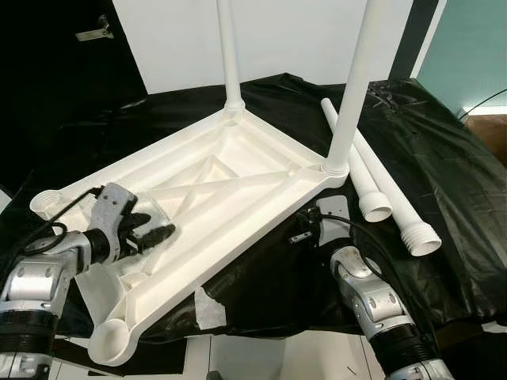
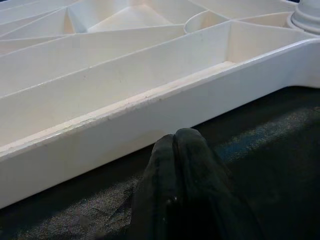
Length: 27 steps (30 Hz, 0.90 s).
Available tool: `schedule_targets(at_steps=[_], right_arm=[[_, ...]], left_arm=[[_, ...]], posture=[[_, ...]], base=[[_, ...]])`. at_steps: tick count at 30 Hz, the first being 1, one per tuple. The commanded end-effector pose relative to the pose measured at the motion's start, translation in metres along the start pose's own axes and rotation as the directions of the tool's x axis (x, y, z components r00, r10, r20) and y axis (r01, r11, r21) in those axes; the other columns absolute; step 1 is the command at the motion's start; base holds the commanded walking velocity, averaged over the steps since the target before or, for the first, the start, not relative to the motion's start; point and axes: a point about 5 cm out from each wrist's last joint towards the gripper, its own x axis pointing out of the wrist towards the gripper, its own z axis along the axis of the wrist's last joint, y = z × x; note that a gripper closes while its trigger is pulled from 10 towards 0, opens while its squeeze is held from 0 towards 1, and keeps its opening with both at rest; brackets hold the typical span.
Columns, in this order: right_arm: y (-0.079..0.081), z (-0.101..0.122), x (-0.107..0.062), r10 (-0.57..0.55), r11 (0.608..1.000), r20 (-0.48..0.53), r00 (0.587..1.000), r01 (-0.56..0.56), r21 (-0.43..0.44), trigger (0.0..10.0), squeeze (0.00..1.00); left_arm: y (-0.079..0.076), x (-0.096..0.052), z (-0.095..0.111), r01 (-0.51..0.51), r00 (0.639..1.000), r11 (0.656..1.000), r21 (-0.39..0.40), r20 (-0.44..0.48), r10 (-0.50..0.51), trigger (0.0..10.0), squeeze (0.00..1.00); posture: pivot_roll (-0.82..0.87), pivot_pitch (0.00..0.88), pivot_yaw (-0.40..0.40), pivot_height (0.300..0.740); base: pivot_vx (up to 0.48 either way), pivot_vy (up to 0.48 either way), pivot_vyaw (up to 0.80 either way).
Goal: Building children table
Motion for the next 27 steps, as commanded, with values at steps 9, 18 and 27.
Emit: schedule_targets(at_steps=[9, 18, 27], right_arm=[[0.001, 0.002, 0.003, 0.006, 1.000, 0.005, 1.000, -0.006, -0.004, 10.0, 0.00], [-0.018, -0.003, 0.009, -0.013, 0.998, -0.040, 0.999, 0.010, -0.070, 10.0, 0.00], [-0.047, -0.020, 0.027, -0.001, 0.997, -0.194, 0.981, -0.015, -0.082, 10.0, 0.00]], left_arm=[[0.003, 0.019, -0.026, -0.097, 0.988, 0.993, -0.065, -0.126, 0.088, 10.0, 0.00], [-0.021, 0.030, -0.013, 0.064, 0.995, 0.997, -0.043, -0.079, -0.068, 0.0, 0.00], [-0.023, 0.039, -0.007, 0.076, 0.993, 0.997, 0.005, -0.093, -0.076, 3.1, 0.00]], posture=[[-0.05, 0.012, 0.046, 0.740], [-0.05, 0.000, 0.046, 0.740], [-0.03, 0.000, 0.050, 0.740]], base=[[0.000, 0.000, 0.00], [0.000, 0.000, 0.00], [0.000, 0.000, 0.00]])
